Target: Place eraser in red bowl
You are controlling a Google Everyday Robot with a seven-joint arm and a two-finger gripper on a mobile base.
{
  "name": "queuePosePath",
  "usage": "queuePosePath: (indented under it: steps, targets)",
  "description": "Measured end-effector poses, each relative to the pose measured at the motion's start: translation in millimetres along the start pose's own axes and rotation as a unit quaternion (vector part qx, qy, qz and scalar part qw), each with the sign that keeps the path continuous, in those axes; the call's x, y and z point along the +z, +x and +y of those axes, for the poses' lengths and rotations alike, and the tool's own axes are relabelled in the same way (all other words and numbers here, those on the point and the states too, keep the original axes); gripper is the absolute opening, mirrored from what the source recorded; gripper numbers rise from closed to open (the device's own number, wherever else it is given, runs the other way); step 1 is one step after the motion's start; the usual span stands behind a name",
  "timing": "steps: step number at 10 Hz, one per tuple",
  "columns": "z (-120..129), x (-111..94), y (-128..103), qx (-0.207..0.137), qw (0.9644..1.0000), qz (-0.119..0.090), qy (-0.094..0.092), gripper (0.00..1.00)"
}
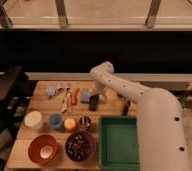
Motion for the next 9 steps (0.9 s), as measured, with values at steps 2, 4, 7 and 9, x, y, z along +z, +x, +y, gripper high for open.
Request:
queuePosePath:
  steps: [2, 4, 7, 9]
  targets:
    - [-6, 2, -4, -0.001, 0.9999, -0.008, 0.01, 0.8]
    - [-9, 5, -8, -0.004, 0.9997, -0.017, 0.017, 0.8]
    - [-14, 9, -14, -0.009, 0.9991, -0.03, 0.029, 0.58]
    - [-17, 10, -18, -0.008, 0.9985, -0.038, 0.038, 0.35]
